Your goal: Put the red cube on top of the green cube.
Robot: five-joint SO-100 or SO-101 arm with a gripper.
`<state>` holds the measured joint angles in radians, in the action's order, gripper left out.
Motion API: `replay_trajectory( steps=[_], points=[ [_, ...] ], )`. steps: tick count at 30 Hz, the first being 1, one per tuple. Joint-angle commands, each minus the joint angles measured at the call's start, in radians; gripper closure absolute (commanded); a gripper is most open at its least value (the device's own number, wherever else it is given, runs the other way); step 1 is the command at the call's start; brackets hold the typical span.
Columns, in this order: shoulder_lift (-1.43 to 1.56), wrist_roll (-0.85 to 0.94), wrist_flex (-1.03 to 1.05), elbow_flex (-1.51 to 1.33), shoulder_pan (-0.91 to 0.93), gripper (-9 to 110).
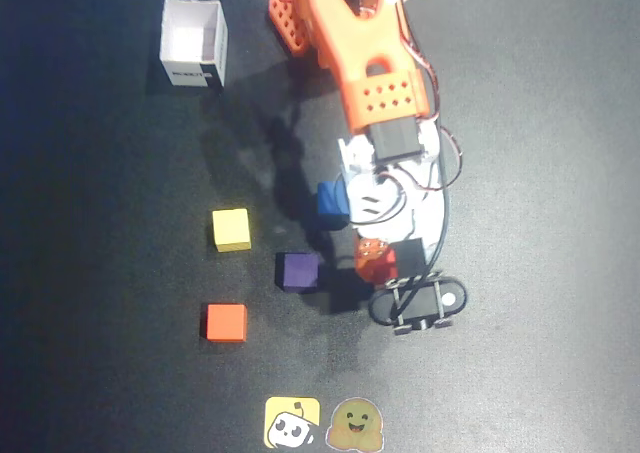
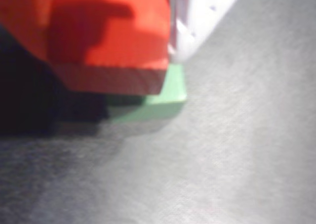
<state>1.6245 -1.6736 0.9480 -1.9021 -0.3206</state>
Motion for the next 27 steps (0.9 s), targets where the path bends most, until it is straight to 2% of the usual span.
replay_trajectory(
  steps=[1, 27],
  points=[
    [0.055, -0.008, -0.017, 0.003, -0.012, 94],
    [0.02, -0.04, -0.089, -0.066, -0.032, 94]
  ],
)
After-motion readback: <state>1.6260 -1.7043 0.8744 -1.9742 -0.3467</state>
